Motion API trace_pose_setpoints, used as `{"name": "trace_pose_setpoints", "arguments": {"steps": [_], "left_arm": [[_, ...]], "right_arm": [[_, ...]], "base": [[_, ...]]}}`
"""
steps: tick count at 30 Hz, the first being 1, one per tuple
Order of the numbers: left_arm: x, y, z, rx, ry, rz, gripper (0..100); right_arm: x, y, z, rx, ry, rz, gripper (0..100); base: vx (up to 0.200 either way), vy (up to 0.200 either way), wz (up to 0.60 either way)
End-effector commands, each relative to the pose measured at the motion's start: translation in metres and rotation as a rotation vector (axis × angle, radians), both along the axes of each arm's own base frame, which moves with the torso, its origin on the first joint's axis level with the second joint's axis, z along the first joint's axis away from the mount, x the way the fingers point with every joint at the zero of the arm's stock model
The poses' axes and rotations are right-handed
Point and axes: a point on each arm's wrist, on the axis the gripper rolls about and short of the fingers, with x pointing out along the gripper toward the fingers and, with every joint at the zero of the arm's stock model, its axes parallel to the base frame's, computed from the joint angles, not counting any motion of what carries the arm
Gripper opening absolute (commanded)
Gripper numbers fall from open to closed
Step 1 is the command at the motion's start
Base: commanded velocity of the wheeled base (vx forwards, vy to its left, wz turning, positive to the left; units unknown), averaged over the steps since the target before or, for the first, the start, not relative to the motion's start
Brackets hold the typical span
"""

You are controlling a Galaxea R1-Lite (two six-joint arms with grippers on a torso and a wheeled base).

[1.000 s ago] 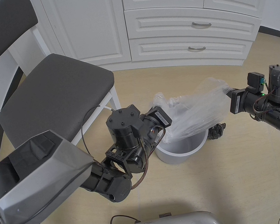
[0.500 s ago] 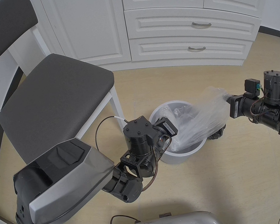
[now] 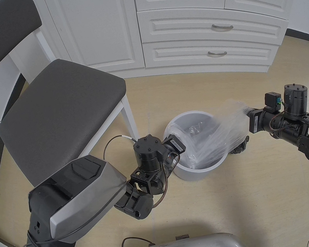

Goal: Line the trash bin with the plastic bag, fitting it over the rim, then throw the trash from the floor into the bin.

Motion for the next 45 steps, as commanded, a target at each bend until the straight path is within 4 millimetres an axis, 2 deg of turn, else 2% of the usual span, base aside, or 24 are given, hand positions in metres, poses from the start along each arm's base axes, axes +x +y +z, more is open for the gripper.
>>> {"name": "trace_pose_setpoints", "arguments": {"steps": [1,5,10,14,16,17,21,24,28,31,35,37,41,42,43,45], "left_arm": [[0.009,0.000,-0.021,0.023,0.031,0.012,0],[0.009,0.000,-0.024,0.025,0.035,0.013,0],[0.013,0.009,-0.014,0.010,0.023,0.047,0],[0.015,0.018,-0.007,-0.001,0.023,0.072,0],[0.015,0.020,-0.005,-0.009,0.025,0.075,0],[0.016,0.022,-0.004,-0.012,0.026,0.078,0],[0.016,0.022,-0.004,-0.012,0.026,0.080,0],[0.016,0.022,-0.006,-0.010,0.029,0.080,0],[0.015,0.022,-0.008,-0.007,0.033,0.080,0],[0.014,0.022,-0.007,-0.005,0.033,0.080,0],[0.016,0.027,-0.003,0.012,0.024,0.090,0],[0.014,0.036,-0.002,0.084,0.024,0.097,0],[-0.003,0.068,0.001,0.338,0.026,0.059,0],[-0.004,0.070,0.002,0.351,0.023,0.054,0],[-0.008,0.083,0.005,0.414,0.017,0.041,0],[-0.009,0.085,0.007,0.422,0.014,0.041,0]], "right_arm": [[0.010,0.004,-0.016,-0.006,0.040,0.006,0],[0.017,0.018,-0.026,0.010,0.047,0.037,0],[0.027,0.065,-0.046,0.175,0.007,0.119,0],[0.039,0.094,-0.073,0.225,0.034,0.115,0],[0.044,0.102,-0.083,0.234,0.045,0.094,0],[0.047,0.108,-0.096,0.231,0.070,0.085,0],[0.053,0.112,-0.120,0.210,0.114,0.079,0],[0.060,0.109,-0.131,0.205,0.125,0.064,0],[0.068,0.100,-0.130,0.211,0.113,0.037,0],[0.074,0.091,-0.122,0.220,0.088,0.014,0],[0.079,0.070,-0.101,0.226,0.045,-0.029,0],[0.082,0.055,-0.094,0.193,0.041,-0.062,0],[0.087,0.026,-0.084,0.100,0.034,-0.121,0],[0.088,0.024,-0.084,0.096,0.033,-0.125,0],[0.088,0.015,-0.081,0.075,0.024,-0.142,0],[0.088,0.014,-0.080,0.071,0.022,-0.144,0]], "base": [[0.000,0.000,0.00],[0.000,0.000,0.00],[0.000,0.000,0.00],[0.000,0.000,0.00],[0.000,0.000,0.00],[0.000,0.000,0.00],[0.000,0.000,0.00],[0.000,0.000,0.00],[0.000,0.000,0.00],[0.000,0.000,0.00],[0.000,0.000,0.00],[0.000,0.000,0.00],[0.000,0.000,0.00],[0.000,0.000,0.00],[0.000,0.000,0.00],[0.000,0.000,0.00]]}}
